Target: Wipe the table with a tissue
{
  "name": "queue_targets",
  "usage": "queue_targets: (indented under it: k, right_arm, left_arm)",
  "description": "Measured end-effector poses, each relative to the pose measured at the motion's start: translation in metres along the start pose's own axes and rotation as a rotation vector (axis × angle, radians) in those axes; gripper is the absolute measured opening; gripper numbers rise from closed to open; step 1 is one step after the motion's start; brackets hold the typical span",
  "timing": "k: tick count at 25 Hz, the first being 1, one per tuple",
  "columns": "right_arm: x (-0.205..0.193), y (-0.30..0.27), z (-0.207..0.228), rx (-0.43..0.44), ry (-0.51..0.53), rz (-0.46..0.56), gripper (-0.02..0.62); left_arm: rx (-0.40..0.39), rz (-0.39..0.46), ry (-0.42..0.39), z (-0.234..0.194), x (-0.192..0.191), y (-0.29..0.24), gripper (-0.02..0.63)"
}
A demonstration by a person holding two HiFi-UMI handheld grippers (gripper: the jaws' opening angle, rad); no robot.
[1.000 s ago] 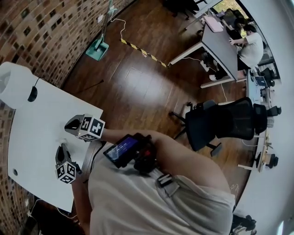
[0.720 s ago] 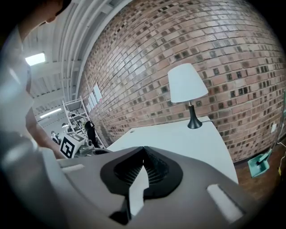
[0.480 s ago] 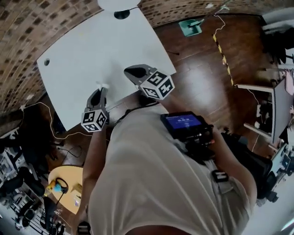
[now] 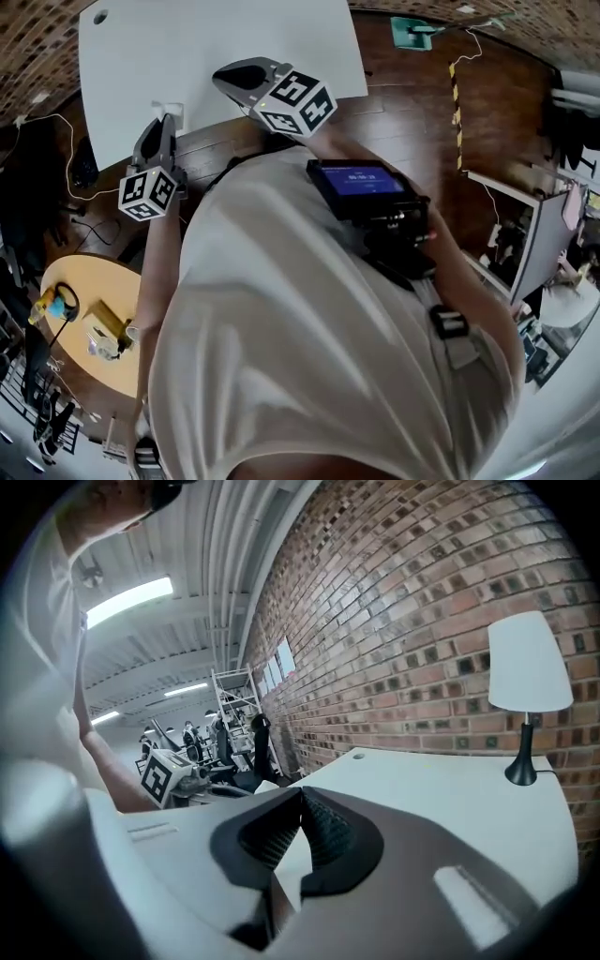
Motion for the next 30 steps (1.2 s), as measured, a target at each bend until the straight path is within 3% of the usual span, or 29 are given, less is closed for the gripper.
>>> queue_targets:
  k: [12,20,30]
  right_arm:
    - [0.009,-0.012,-0.028,0.124,0.02,0.022,0.008]
    - [0.005,-0.01,-0.039,0.143,-0.004,0.005,0.008]
    - [0.006,-0.033,-0.079,0.183,0.036,-0.005,0.008]
  left_arm:
    - [0.057,0.086,0.025,0.011,0.002,0.04,0.025]
    - [0.051,0.107,0.039,0.022,0.004,0.057,0.025]
    - [0.08,0.13,0.071,0.009,-0.021,0.097,0.025]
Point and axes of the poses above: the fingertips, and each gripper's own axes: y backward along the fingers, z to its right, x out of its top, the point moved 10 cm from there along y, backward along the fingers, and after that the axes turned 14 degrees about -z, right-handed, at the moved point
